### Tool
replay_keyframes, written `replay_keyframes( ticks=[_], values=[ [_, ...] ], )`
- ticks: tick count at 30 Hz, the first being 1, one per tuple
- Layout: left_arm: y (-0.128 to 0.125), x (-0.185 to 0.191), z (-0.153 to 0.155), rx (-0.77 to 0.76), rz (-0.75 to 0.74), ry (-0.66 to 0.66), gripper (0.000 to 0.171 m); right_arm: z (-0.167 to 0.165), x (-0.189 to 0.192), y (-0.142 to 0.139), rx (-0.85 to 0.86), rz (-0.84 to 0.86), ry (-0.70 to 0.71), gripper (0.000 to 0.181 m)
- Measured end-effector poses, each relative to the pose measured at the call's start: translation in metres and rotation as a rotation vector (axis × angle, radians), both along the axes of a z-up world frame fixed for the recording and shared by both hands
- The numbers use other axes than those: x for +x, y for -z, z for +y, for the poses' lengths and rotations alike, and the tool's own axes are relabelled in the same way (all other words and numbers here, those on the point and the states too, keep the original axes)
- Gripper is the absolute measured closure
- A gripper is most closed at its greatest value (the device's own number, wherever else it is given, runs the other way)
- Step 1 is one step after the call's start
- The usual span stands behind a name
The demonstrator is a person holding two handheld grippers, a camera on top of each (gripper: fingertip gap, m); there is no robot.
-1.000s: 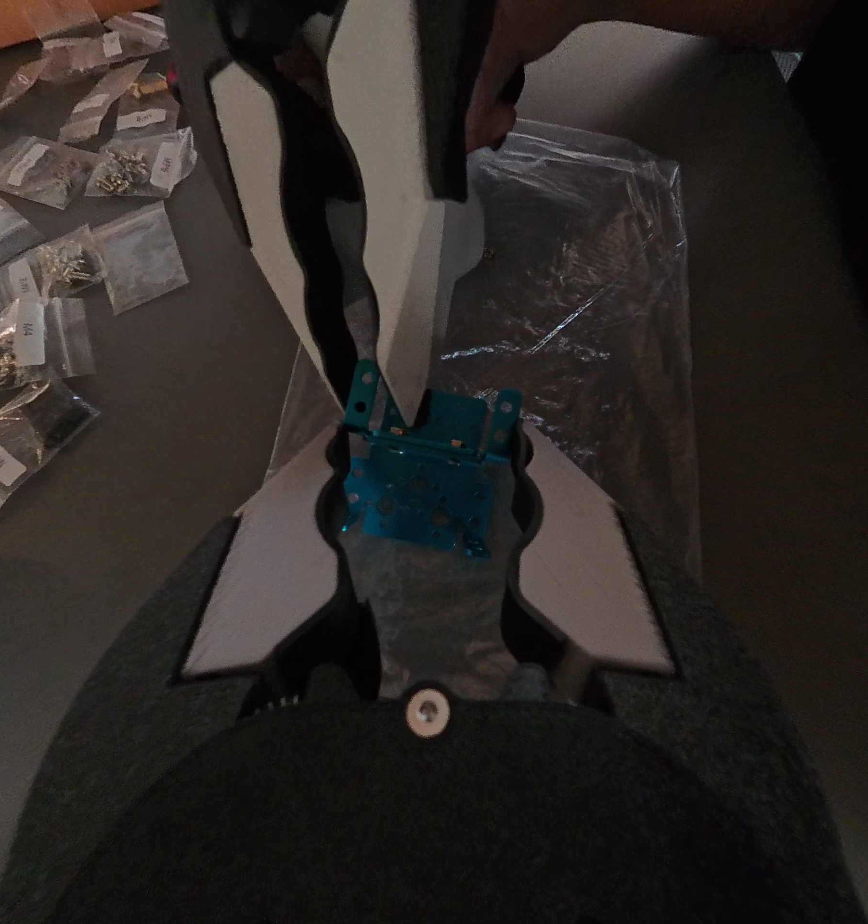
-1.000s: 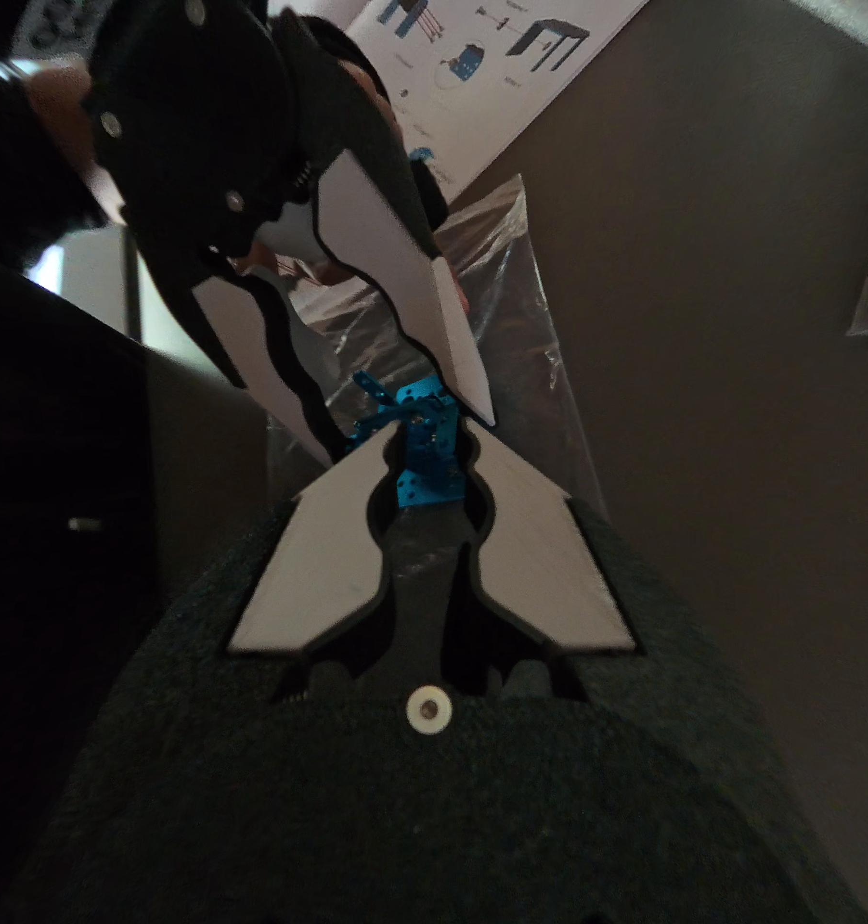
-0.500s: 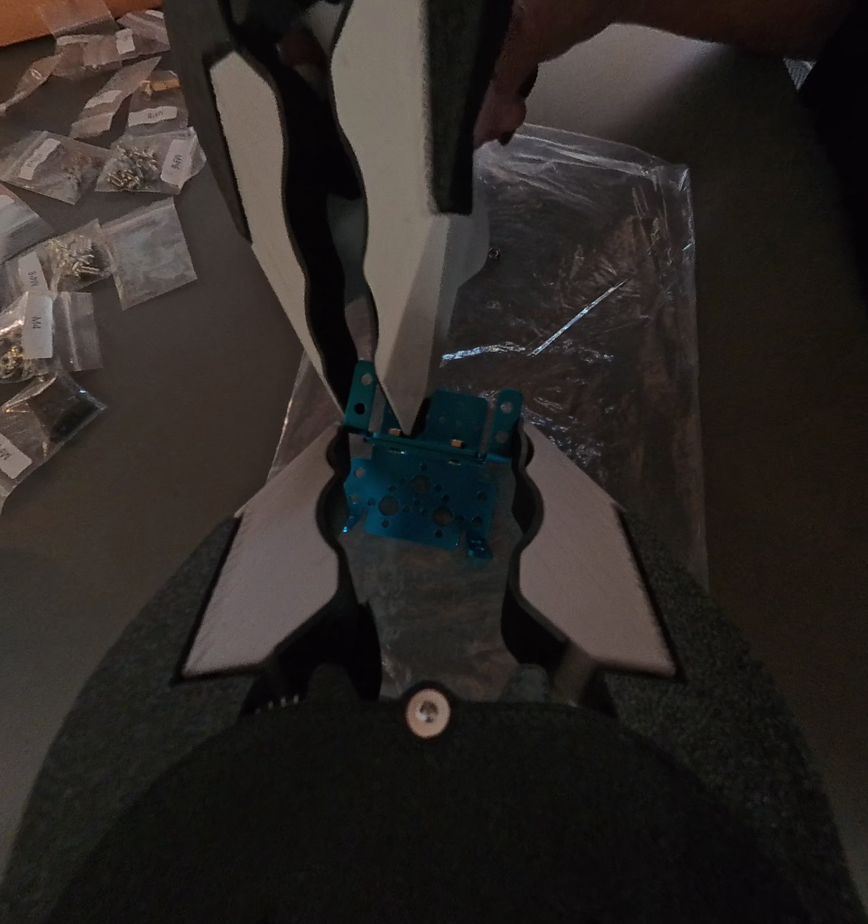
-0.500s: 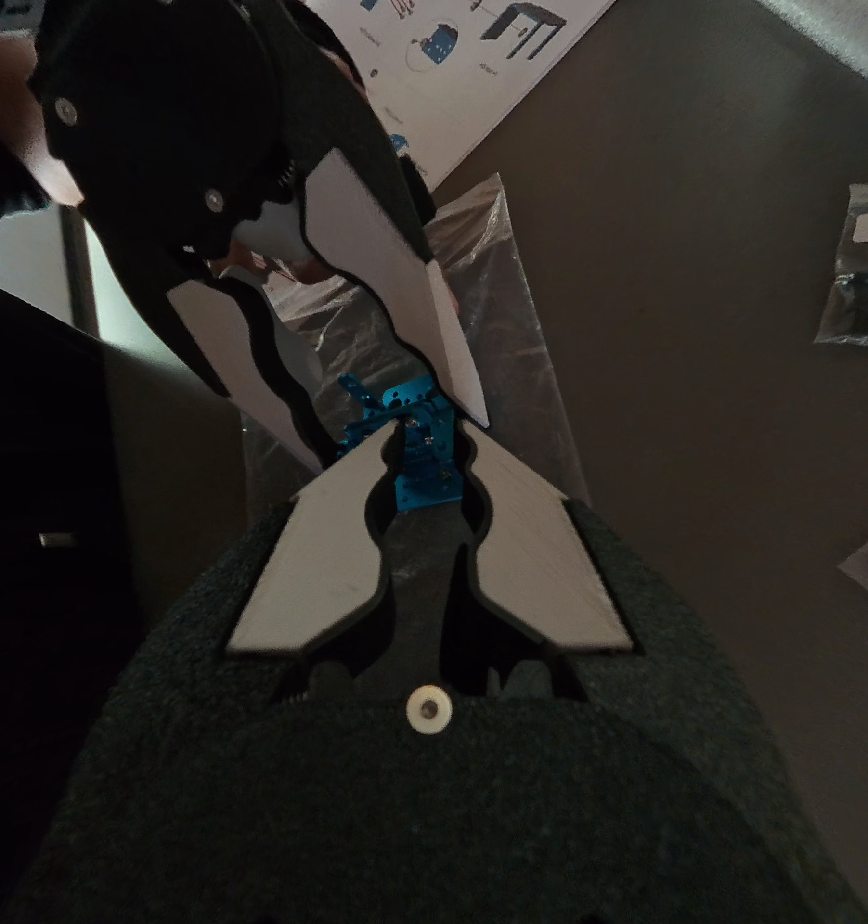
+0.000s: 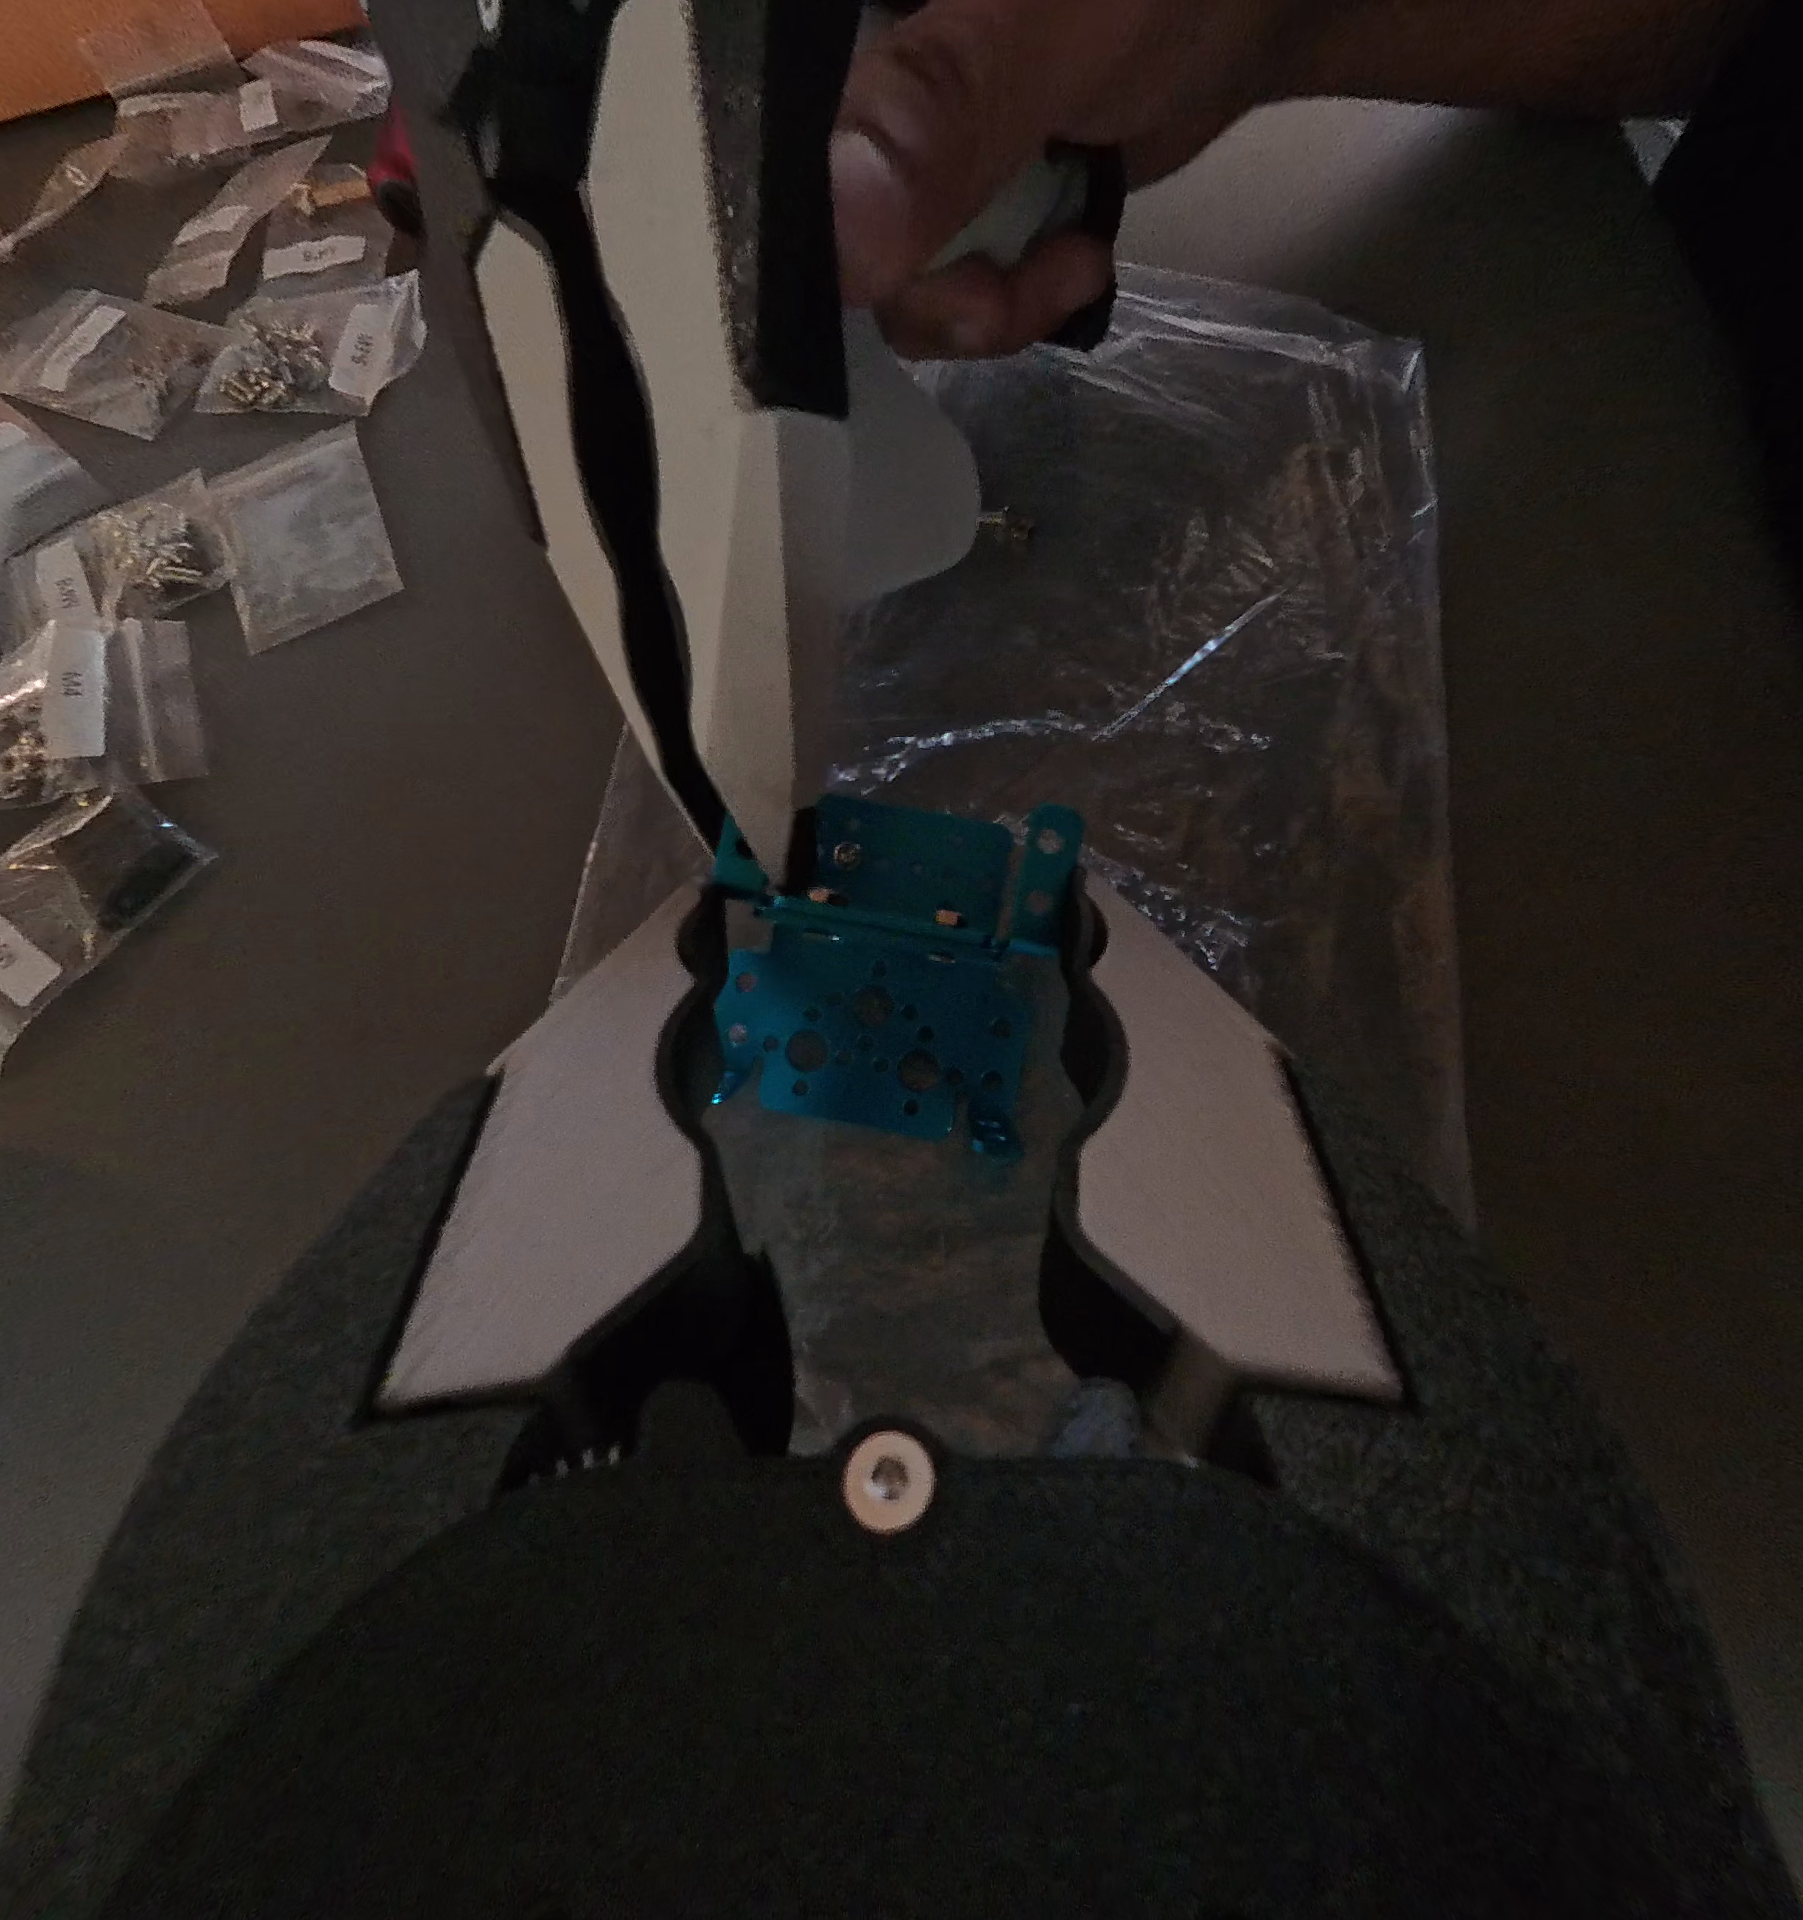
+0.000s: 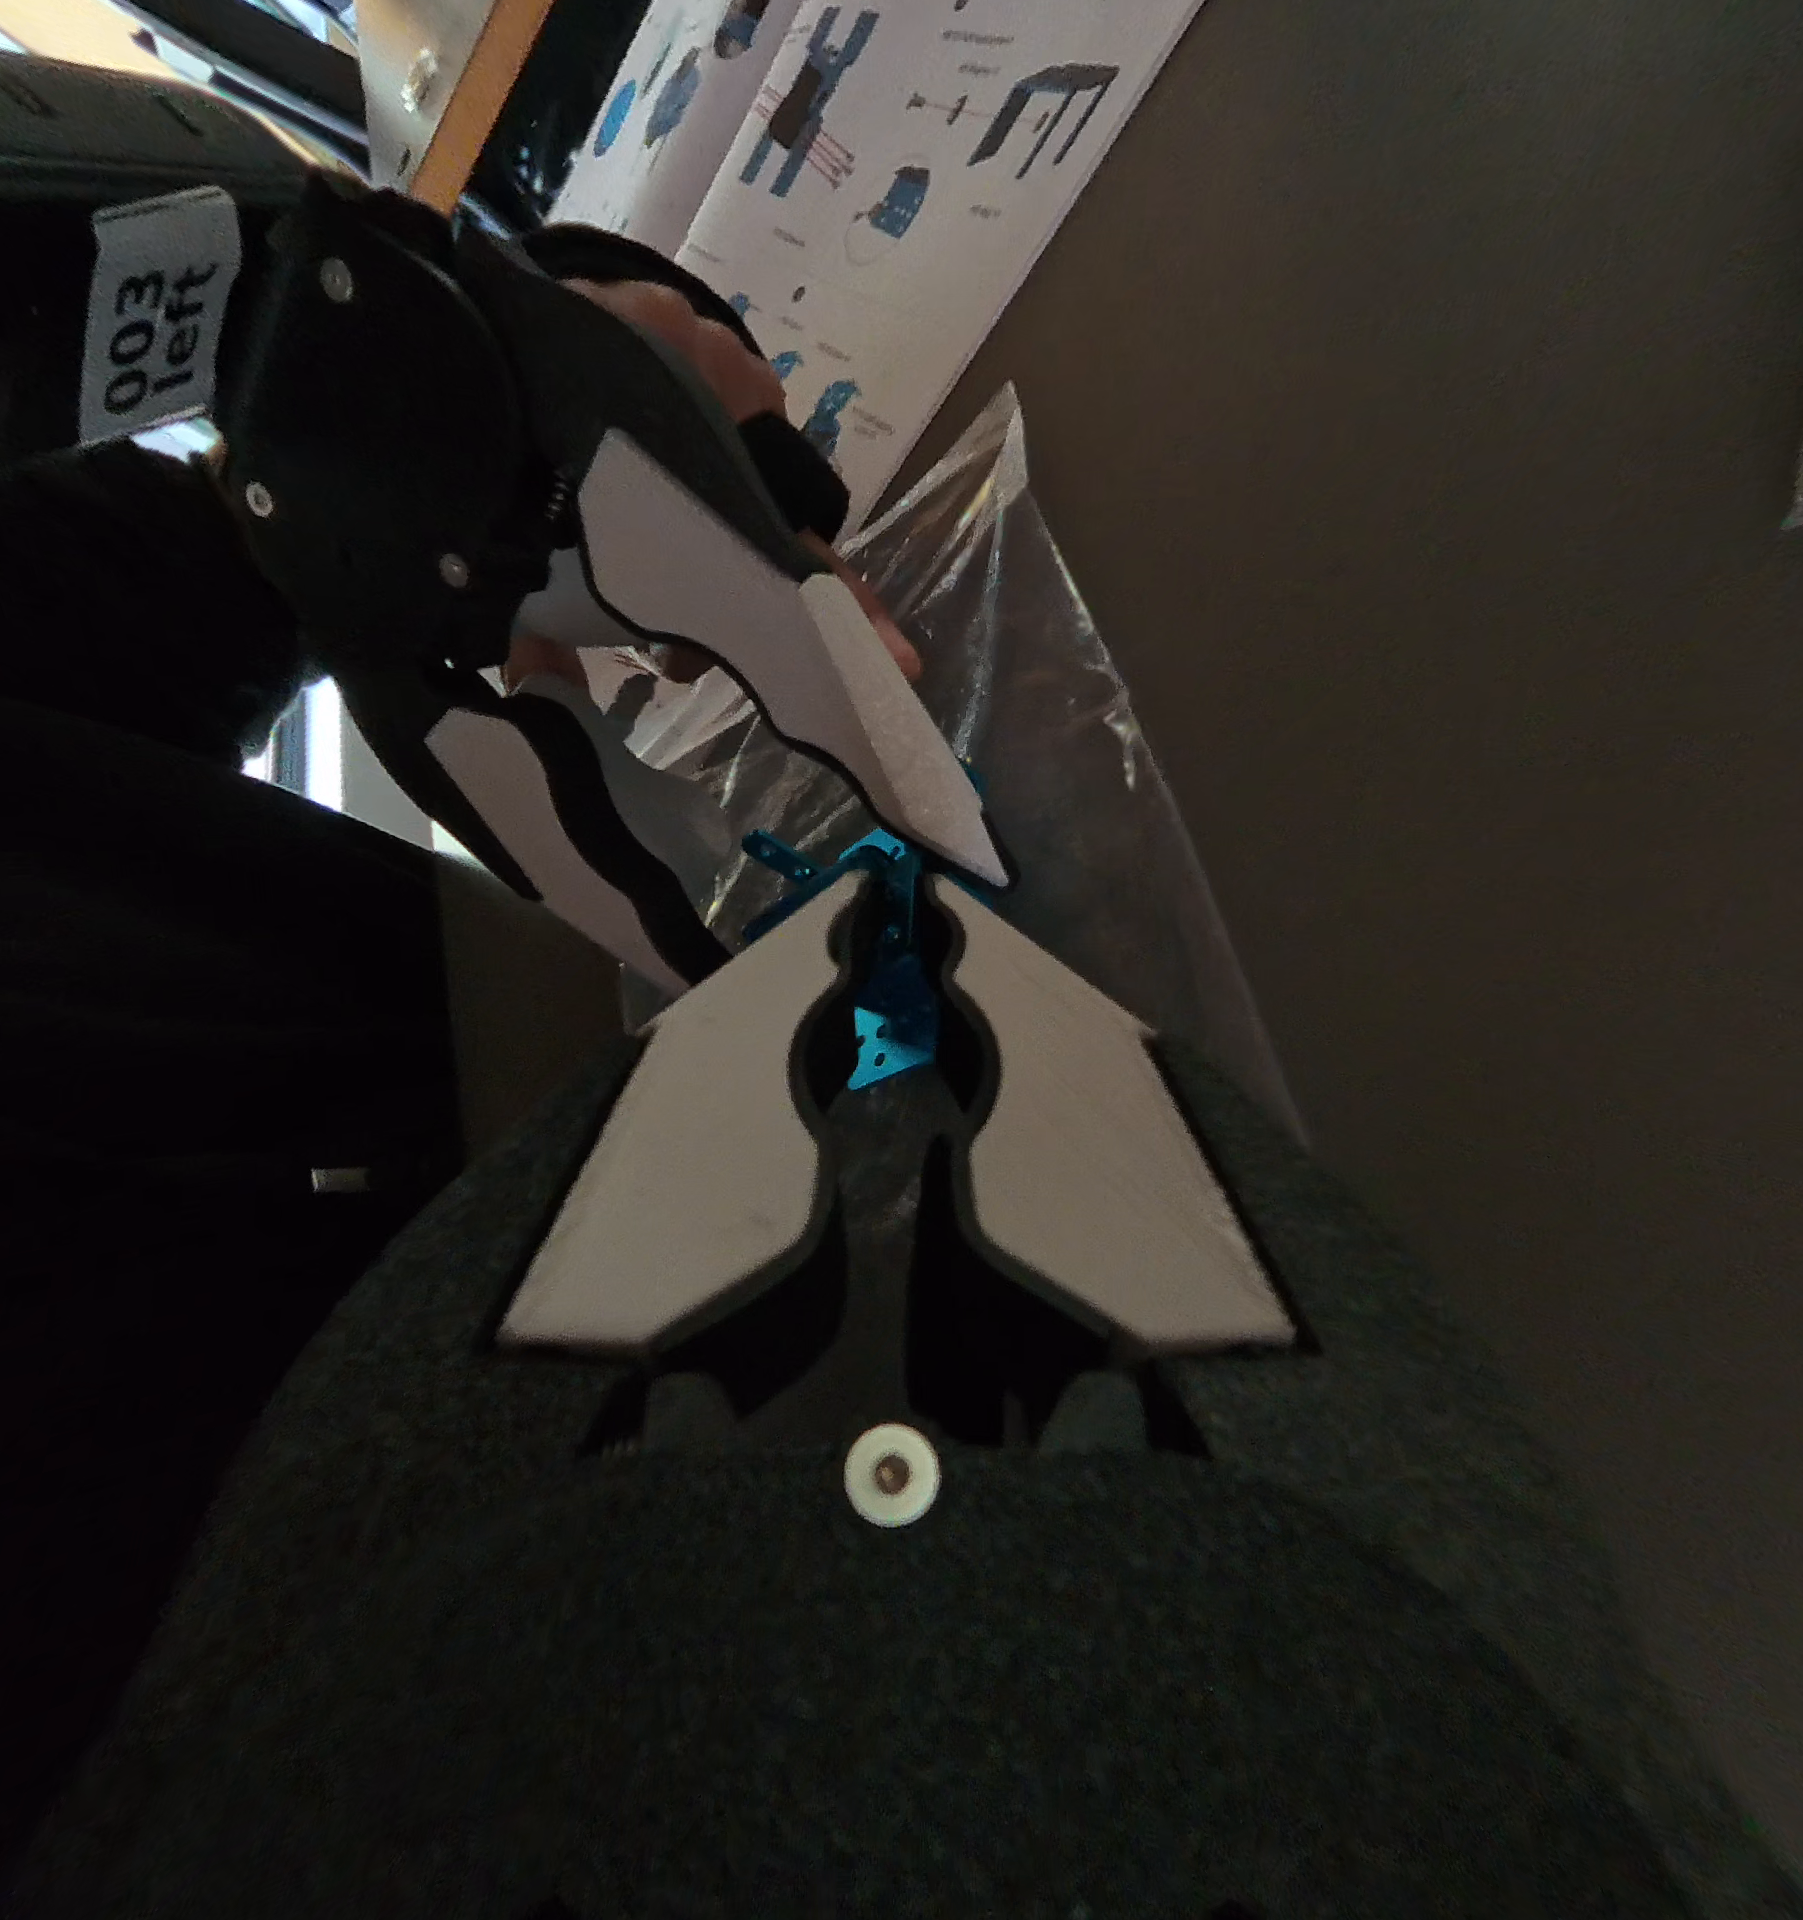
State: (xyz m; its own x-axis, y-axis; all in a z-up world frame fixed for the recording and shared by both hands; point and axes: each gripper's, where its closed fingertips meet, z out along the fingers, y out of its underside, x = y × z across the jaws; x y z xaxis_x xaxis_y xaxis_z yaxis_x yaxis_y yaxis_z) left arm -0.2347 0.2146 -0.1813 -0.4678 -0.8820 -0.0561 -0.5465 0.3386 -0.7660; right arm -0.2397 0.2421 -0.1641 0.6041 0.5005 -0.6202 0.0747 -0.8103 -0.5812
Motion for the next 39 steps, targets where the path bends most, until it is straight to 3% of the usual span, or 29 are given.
replay_keyframes(
  ticks=[8, 12, 19, 31, 39],
  values=[
    [0.0, -0.001, -0.002, -0.006, 0.003, 0.008, 0.107, -0.005, 0.0, 0.001, 0.053, -0.11, -0.088, 0.171],
    [0.0, -0.001, -0.002, -0.007, 0.004, 0.005, 0.106, -0.012, -0.005, -0.005, 0.068, -0.016, -0.161, 0.15],
    [0.0, 0.0, -0.001, -0.005, 0.003, -0.006, 0.106, -0.004, 0.0, 0.003, 0.197, -0.234, -0.118, 0.164],
    [0.001, 0.001, 0.0, 0.016, -0.007, -0.024, 0.106, -0.002, -0.002, 0.0, 0.041, -0.08, -0.003, 0.166],
    [0.002, 0.002, -0.002, 0.021, -0.006, -0.02, 0.106, -0.005, 0.006, -0.017, 0.16, -0.11, 0.016, 0.15]
  ],
)
